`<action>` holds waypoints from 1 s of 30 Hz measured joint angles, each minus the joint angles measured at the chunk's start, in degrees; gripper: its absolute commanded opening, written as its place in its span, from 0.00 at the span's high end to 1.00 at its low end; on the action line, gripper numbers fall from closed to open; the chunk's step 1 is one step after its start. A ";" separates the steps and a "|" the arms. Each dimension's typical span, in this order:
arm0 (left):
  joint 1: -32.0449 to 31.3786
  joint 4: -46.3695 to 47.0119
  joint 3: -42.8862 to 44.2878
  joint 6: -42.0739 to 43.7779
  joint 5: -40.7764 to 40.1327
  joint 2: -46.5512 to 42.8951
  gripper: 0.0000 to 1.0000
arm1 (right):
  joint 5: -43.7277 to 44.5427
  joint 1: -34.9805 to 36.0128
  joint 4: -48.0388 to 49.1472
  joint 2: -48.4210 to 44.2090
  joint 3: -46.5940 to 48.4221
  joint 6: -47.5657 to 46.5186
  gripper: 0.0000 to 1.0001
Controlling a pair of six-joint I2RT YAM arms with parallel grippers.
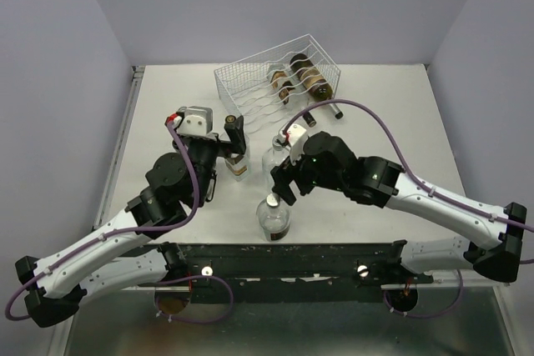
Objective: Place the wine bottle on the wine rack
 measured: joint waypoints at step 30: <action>0.00 3.19 -1.90 0.66 -1.05 -3.32 0.01 | -2.54 4.68 -5.35 -0.22 8.48 1.20 0.10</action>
